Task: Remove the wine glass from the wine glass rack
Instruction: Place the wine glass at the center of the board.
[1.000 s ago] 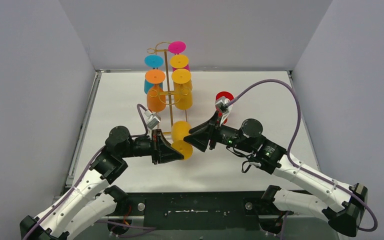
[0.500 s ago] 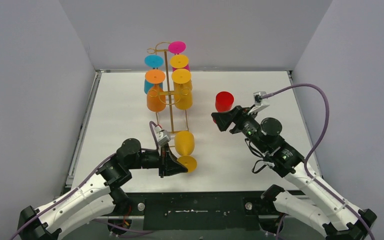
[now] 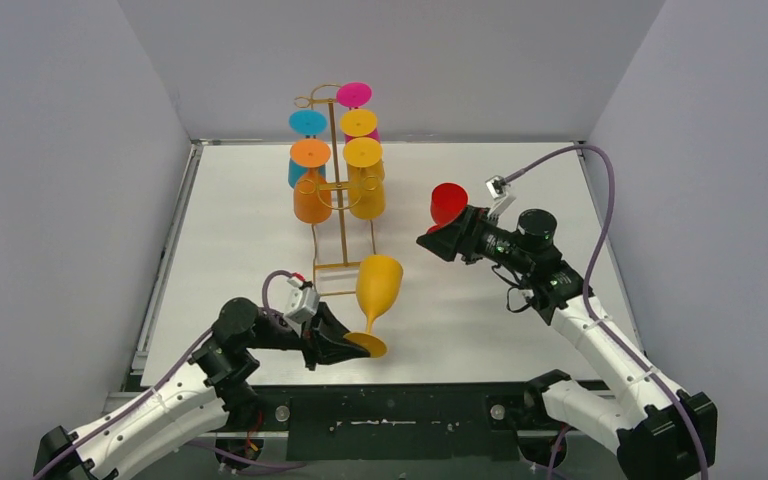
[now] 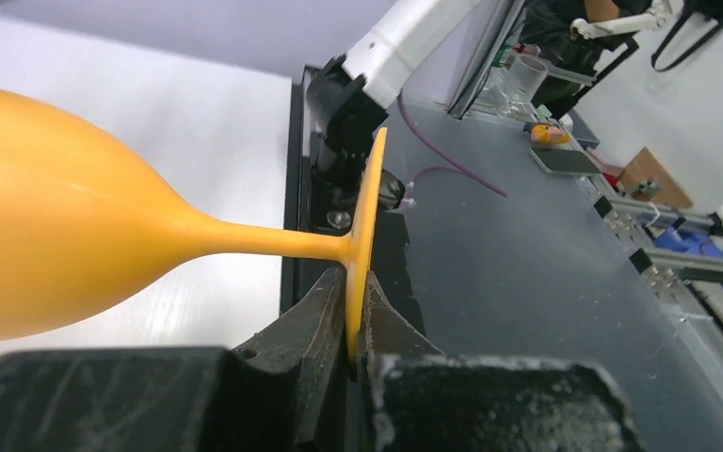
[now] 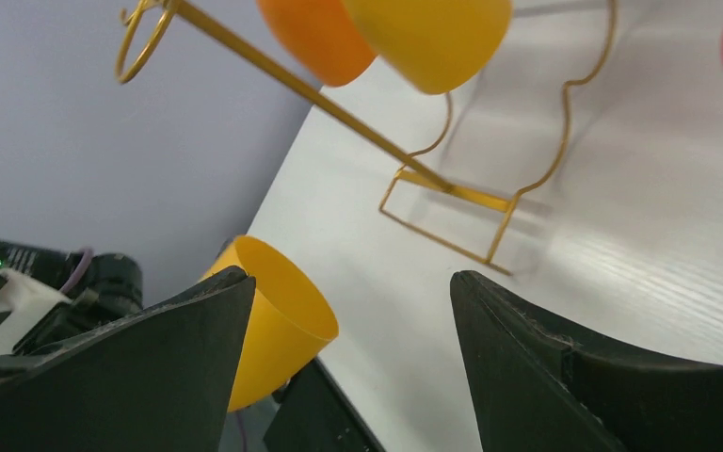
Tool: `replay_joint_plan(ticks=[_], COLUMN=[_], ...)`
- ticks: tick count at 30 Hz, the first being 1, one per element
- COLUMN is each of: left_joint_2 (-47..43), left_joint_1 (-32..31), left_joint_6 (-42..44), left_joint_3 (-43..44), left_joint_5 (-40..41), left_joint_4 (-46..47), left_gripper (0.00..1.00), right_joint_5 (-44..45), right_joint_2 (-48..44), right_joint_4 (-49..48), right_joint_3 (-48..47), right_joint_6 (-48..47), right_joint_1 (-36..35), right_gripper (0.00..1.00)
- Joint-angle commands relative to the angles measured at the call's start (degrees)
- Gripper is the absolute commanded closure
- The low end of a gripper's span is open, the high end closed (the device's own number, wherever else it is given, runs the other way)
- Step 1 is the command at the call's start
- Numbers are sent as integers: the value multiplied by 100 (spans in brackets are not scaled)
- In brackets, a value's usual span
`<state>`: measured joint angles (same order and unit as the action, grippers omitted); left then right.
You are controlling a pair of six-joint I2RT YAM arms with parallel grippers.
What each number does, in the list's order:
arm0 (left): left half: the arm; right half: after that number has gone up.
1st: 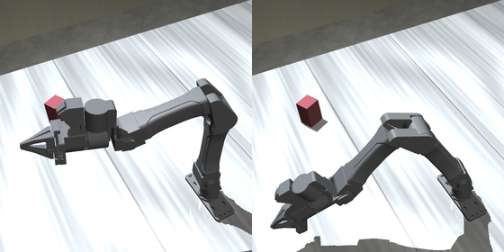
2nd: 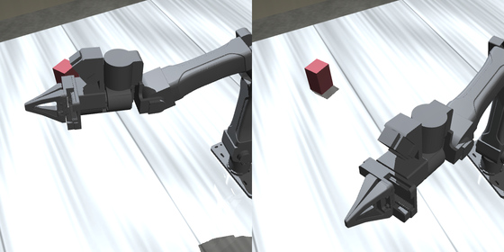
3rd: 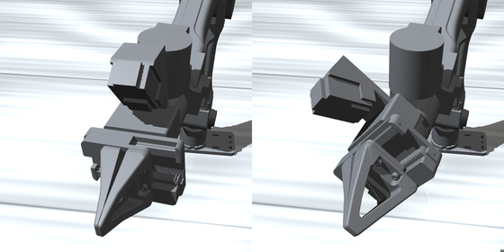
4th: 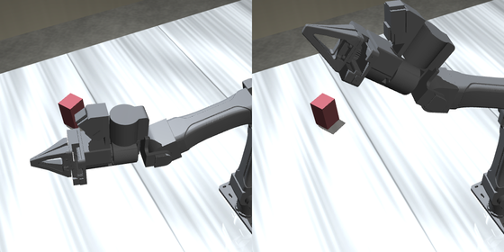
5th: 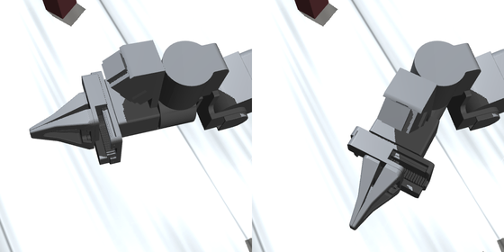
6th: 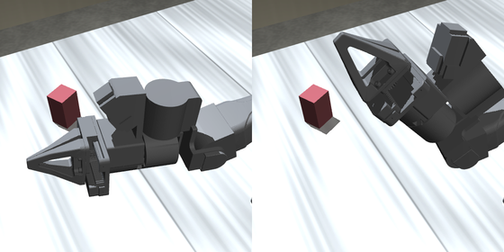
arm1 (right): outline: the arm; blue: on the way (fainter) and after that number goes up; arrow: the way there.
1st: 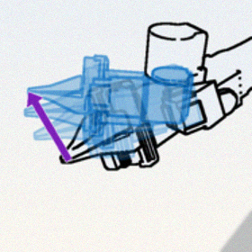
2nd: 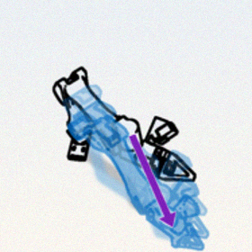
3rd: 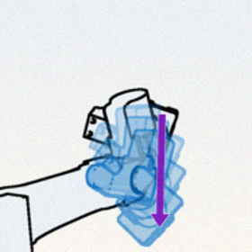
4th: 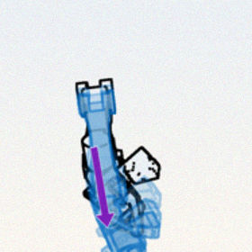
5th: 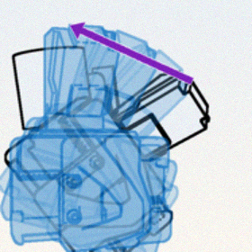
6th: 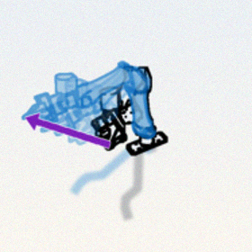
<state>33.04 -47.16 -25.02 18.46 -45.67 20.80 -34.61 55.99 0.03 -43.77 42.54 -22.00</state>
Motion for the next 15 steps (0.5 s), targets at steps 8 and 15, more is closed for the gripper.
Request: replay_joint_plan(ticks=[8,15], left_joint_2=[52,564], left_joint_1=[-32,-56], left_joint_6=[856,354], left_joint_3=[-46,-170], left_joint_5=[-841,-1437], left_joint_4=[1524,2719], left_gripper=[100,100], right_joint_5=[-2604,-2913], right_joint_2=[209,232], right_joint_4=[-2668,-2853], right_joint_3=[394,316], right_joint_6=[1205,1122], right_joint_1=[-81,-487], right_gripper=[27,33])
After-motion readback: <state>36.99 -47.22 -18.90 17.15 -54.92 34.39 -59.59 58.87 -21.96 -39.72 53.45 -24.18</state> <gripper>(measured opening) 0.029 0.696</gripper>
